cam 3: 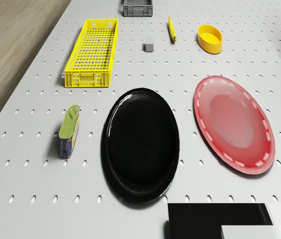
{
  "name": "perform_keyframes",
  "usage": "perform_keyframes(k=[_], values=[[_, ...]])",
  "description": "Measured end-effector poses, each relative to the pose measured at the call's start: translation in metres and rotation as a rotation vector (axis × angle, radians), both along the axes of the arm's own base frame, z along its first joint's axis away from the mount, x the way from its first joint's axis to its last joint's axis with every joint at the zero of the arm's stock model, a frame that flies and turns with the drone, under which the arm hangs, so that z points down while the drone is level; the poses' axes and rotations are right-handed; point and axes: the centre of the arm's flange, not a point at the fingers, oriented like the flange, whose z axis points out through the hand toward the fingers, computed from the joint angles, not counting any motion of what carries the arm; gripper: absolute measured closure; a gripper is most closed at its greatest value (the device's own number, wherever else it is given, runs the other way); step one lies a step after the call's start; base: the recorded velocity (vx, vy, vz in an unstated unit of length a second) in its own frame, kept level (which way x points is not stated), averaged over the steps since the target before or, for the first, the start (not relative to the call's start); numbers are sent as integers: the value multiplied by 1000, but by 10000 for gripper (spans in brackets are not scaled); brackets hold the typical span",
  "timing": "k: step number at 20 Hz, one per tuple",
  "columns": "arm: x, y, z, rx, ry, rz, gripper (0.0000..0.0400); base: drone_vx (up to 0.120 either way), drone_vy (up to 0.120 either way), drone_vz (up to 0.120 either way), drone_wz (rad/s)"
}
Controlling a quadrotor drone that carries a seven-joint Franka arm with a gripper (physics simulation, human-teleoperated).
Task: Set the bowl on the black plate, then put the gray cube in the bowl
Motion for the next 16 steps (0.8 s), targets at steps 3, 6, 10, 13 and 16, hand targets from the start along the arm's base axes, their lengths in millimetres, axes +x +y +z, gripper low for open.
perform_keyframes(k=[3, 6, 10, 13, 16], values=[[2, 4, -50, -513, 0, -19, 0, 120, 0, 0, 0], [3, -15, -93, -994, 0, -37, 0, 120, 0, -107, 0], [4, -48, -122, -1440, 1, -51, 0, 120, 0, -120, 0], [4, -66, -129, -1635, 3, -56, 0, 120, 0, -120, 0], [4, -77, -132, -1751, 5, -57, 0, 120, 0, -120, 0]])
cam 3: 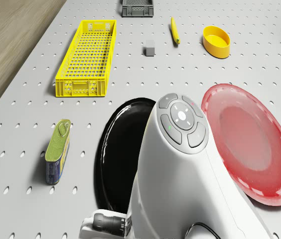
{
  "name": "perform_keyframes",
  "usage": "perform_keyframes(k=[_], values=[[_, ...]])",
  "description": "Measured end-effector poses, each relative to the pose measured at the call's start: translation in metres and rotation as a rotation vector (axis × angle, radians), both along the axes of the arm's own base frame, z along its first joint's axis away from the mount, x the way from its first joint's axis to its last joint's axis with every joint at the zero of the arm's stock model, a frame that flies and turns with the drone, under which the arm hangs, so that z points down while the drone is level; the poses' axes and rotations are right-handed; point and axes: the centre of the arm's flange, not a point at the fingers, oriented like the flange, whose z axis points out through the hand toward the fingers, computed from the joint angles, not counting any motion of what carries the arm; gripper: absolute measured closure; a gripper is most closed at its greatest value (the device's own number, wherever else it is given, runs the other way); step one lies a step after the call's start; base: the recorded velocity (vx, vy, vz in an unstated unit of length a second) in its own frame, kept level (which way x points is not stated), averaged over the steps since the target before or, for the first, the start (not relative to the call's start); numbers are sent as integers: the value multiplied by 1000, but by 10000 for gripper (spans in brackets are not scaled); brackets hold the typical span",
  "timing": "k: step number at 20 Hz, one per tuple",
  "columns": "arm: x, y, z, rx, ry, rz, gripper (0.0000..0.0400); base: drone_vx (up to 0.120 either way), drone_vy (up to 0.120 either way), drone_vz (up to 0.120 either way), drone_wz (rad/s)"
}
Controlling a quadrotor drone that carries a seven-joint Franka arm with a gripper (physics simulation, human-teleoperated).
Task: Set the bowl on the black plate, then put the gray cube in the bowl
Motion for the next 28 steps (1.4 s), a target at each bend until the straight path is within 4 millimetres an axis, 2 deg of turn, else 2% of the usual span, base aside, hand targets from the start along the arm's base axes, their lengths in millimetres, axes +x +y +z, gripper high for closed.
perform_keyframes(k=[11, 24, 28], values=[[0, -14, -2, -140, 5, -3, 0, 120, -113, -120, 0], [0, -16, -2, -161, 5, -4, 0, 120, -120, -3, 0], [0, -16, -2, -162, 5, -4, 0, 120, -120, -100, 0]])
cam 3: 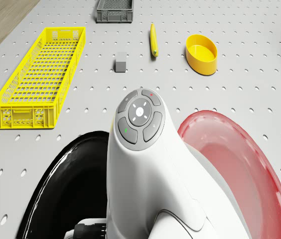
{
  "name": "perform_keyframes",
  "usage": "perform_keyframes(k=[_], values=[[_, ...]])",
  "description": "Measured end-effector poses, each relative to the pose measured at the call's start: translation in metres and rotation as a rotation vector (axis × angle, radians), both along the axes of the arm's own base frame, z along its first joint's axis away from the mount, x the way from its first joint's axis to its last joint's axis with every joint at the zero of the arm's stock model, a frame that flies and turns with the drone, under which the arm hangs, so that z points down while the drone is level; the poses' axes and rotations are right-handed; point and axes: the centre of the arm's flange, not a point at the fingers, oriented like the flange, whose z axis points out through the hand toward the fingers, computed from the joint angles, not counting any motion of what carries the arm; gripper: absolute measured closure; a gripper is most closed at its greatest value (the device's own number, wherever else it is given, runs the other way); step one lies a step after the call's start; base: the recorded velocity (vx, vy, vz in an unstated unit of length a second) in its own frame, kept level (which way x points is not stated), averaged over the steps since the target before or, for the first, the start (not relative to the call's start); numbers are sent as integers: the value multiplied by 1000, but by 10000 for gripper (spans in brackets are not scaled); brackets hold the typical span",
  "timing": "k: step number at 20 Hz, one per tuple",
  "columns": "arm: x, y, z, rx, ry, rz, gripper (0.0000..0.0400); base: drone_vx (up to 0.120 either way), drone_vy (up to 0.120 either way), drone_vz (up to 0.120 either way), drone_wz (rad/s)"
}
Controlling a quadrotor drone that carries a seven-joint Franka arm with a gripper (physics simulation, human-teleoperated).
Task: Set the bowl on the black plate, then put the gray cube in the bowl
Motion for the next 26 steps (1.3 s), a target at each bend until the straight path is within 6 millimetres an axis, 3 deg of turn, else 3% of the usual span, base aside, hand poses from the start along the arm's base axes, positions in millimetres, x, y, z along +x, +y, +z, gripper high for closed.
perform_keyframes(k=[6, 9, 23, 26], values=[[0, 0, 0, -1, 0, 0, 0, 120, -120, -120, 0], [0, 0, 0, -1, 0, 0, 0, 120, 0, -107, 0], [0, 0, 0, -1, 0, 0, 0, 120, -29, 0, 0], [0, 0, 0, -1, 0, 0, 0, 120, -120, 0, 0]])
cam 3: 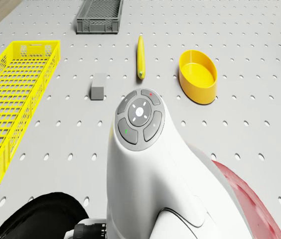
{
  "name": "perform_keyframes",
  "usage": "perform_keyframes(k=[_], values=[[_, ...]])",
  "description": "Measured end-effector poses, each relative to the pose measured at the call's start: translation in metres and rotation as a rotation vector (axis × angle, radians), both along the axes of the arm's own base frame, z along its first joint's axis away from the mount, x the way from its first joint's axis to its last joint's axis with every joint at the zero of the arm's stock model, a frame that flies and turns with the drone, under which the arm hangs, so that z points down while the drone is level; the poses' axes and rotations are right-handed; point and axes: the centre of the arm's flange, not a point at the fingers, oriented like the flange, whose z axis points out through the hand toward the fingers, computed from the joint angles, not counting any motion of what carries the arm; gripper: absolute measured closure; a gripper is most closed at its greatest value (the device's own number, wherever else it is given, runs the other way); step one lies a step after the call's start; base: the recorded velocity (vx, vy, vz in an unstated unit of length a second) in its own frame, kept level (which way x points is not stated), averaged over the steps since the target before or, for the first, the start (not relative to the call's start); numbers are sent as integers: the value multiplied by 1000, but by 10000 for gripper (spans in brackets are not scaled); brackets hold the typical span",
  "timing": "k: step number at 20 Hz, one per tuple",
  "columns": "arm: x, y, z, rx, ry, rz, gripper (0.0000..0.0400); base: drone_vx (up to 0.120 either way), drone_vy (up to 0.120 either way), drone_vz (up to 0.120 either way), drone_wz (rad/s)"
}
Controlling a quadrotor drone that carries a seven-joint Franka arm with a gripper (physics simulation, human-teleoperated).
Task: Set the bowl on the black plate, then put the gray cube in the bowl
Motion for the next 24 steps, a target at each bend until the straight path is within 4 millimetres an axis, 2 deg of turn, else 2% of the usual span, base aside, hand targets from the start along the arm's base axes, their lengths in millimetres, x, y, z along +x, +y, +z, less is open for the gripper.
perform_keyframes(k=[7, 12, 19, 24], values=[[0, 0, 0, 0, 0, 0, 0, 120, -69, 0, 0], [0, 0, 0, 0, 0, 0, 0, 120, -8, -120, 0], [0, 0, 0, 0, 0, 0, 0, 120, -120, -6, 0], [0, 0, 0, 0, 0, 0, 0, 120, -120, -112, 0]])
